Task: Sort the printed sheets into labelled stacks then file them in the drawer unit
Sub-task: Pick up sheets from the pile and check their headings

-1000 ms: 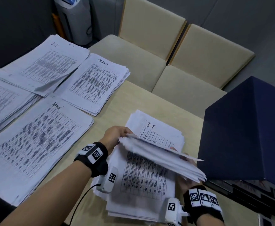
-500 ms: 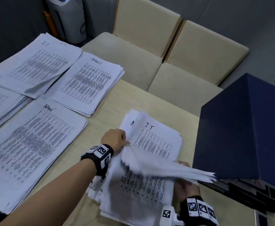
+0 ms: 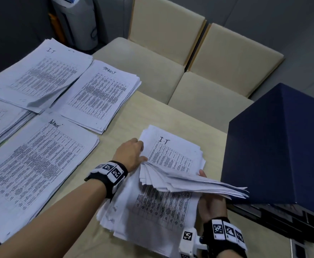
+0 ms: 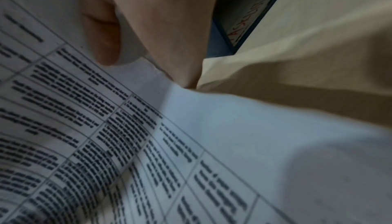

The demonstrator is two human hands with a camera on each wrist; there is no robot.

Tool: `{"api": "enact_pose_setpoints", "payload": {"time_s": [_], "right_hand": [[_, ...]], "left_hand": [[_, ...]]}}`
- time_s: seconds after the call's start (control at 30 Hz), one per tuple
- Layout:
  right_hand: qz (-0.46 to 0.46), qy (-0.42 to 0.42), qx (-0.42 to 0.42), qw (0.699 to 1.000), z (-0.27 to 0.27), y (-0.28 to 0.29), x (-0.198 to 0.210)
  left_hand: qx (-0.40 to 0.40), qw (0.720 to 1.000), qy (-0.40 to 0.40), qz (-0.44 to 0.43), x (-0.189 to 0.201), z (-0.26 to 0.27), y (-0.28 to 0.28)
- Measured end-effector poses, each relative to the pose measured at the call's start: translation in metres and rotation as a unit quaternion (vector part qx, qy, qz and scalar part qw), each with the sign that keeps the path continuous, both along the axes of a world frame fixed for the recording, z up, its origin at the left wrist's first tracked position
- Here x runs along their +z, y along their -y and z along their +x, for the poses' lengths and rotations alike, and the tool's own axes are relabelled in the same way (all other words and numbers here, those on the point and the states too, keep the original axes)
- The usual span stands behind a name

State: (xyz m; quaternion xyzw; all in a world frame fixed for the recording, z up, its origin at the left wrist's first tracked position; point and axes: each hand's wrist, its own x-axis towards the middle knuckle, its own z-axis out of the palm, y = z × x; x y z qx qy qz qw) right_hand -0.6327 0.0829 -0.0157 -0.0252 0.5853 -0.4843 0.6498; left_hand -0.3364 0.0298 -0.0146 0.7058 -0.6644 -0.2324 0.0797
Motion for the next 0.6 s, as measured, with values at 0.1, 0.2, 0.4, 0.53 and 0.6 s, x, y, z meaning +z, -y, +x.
{"api": "enact_pose_setpoints", "payload": {"time_s": [0.1, 0.2, 0.4, 0.53, 0.6], "right_hand": [[-0.045, 0.008, 0.015, 0.999, 0.01, -0.004, 0.008], [-0.077, 0.025, 0.014, 0.997, 0.015, -0.006, 0.011], [-0.097, -0.013, -0.004, 0.995, 0.01, -0.007, -0.001], [-0.119, 0.01, -0.001, 0.993, 0.014, -0.003, 0.016], [-0.08, -0.022, -0.007, 0.997, 0.012, 0.001, 0.016]], "left_hand": [[0.039, 0.992, -0.084, 0.088, 0.0, -0.004, 0.008], [0.103, 0.961, -0.212, 0.148, -0.001, -0.007, 0.01], [0.042, 0.964, -0.243, 0.096, 0.004, -0.012, 0.0], [0.116, 0.883, -0.444, 0.1, 0.002, 0.001, -0.008], [0.13, 0.848, -0.504, 0.099, 0.007, 0.006, -0.011]]}}
